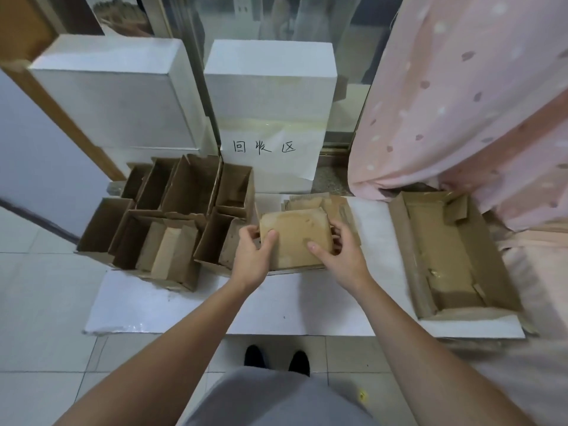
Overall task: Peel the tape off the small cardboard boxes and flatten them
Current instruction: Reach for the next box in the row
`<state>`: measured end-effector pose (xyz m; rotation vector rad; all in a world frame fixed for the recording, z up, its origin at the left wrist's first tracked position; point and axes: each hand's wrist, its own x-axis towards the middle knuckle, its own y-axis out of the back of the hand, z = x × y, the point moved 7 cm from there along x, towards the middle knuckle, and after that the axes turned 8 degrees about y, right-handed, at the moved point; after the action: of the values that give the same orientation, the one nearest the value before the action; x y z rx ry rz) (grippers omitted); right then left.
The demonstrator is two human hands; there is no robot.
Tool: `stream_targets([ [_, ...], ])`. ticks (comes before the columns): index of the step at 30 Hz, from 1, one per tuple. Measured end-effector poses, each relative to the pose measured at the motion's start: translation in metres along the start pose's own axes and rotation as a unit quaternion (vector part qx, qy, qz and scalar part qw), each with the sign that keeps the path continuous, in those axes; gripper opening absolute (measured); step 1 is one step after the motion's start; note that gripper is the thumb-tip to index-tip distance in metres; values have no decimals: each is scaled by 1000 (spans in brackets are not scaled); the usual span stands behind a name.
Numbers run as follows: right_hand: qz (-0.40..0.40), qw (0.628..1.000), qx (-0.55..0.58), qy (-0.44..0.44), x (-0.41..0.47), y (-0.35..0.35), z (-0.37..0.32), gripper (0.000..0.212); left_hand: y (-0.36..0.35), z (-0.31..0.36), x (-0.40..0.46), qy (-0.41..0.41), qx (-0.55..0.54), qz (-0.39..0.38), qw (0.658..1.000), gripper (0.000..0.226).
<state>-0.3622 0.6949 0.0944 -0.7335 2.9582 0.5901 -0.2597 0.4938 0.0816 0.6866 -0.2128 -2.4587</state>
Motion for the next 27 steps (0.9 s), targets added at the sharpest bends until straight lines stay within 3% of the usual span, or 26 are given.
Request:
stream_targets([
  [7, -35, 999, -21, -18, 2, 3, 11, 122, -11, 5, 8, 34, -35, -140, 989, 55],
  [13, 35, 998, 23, -41, 10, 21, 18, 114, -21, 6, 13, 1, 8, -208, 978, 112],
  [18, 60, 996, 49, -47, 19, 41, 20, 89, -36, 18, 14, -87, 200, -130, 967, 117],
  [20, 53, 996, 60, -42, 23, 52, 20, 77, -40, 23, 10, -96, 203, -101, 969, 113],
  [27, -32, 996, 76, -21, 28, 82, 33, 80, -58, 41, -6, -122, 167, -63, 976, 88],
])
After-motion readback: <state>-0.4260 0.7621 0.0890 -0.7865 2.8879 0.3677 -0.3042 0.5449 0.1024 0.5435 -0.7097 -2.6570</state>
